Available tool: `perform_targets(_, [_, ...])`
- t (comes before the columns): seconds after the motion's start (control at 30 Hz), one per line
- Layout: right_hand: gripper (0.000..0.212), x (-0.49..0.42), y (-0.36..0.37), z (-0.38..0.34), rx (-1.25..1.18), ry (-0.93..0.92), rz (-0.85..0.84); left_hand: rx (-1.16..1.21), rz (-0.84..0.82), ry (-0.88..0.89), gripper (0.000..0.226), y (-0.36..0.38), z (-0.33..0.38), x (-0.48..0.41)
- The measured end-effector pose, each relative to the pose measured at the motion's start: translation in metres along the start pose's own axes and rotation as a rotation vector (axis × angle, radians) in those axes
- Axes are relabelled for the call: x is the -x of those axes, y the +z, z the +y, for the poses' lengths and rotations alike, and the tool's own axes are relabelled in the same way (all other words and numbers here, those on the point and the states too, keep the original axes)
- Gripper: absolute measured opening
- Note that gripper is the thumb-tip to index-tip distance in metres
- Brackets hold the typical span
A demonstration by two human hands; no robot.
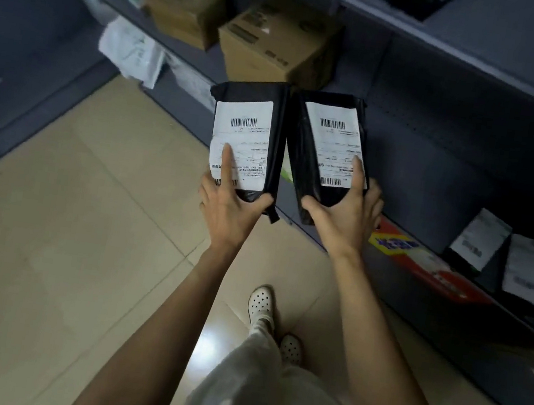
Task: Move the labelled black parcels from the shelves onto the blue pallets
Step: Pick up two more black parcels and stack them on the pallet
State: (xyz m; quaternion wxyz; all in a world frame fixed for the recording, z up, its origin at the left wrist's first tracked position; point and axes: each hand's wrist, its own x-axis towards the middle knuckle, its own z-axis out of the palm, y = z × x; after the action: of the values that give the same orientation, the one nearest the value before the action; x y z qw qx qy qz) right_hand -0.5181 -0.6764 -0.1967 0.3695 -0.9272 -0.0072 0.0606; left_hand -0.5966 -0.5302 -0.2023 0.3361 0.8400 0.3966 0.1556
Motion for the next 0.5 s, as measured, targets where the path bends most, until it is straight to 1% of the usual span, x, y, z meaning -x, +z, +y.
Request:
perform_targets(0.13, [0.108, 0.013, 0.010, -0.069, -0.026, -0.183, -0.048, 0.076, 0.177, -0.033, 0.111, -0.070, -0.014, -0.009])
perform_targets(0.37, [0.106, 0.048, 0.041, -0.205, -0.146, -0.475, -0.214, 0.147, 0.489, -0.127, 0.110, -0.192, -0.048, -0.025])
perform_targets(0.5, [0.105, 0.074, 0.067, -0.281, -0.200, -0.627, -0.269, 0.134, 0.633, -0.142, 0.109, -0.263, -0.069, -0.045])
